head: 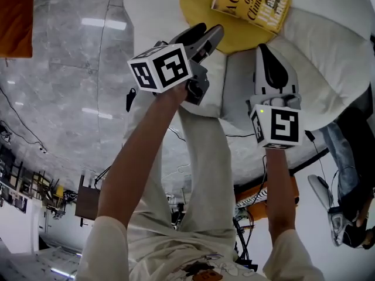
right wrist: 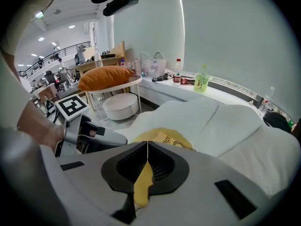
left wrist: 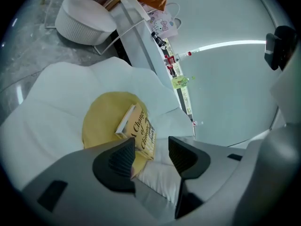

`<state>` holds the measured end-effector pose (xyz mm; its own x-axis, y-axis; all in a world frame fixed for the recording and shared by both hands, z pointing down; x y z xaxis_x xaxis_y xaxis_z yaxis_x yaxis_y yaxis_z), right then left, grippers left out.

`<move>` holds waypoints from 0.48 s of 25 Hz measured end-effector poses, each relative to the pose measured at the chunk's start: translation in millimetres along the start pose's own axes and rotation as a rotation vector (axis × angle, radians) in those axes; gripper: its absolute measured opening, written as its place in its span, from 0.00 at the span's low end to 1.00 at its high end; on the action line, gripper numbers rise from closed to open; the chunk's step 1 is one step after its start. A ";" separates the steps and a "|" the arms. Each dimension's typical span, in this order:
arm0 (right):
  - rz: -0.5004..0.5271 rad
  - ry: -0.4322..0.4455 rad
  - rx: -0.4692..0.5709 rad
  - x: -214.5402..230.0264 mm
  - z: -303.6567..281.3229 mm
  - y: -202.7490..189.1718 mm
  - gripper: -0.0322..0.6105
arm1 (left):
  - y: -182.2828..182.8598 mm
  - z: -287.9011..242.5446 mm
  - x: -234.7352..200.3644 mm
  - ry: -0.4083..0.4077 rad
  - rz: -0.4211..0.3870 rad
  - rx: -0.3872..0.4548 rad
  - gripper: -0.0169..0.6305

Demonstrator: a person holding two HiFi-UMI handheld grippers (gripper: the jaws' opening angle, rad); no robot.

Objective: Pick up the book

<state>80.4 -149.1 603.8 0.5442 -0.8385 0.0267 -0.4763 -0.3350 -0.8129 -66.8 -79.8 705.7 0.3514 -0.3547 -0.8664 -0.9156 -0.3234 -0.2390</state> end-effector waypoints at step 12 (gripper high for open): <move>-0.012 -0.002 -0.023 6.7 -28.0 -34.0 0.09 | -24.5 -53.3 -54.9 -0.037 0.068 0.014 0.46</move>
<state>81.0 -155.4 647.9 0.5515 -0.8334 0.0356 -0.4855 -0.3554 -0.7988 -53.2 -99.1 782.5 0.2811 -0.3429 -0.8963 -0.9399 -0.2869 -0.1850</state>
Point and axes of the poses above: the fingertips, and each gripper's own axes: z backward along the fingers, x to its right, y out of its top, the point moved 7 cm from there along z, backward along the fingers, and after that the axes turned 12 degrees about x, right-handed, at the moved point
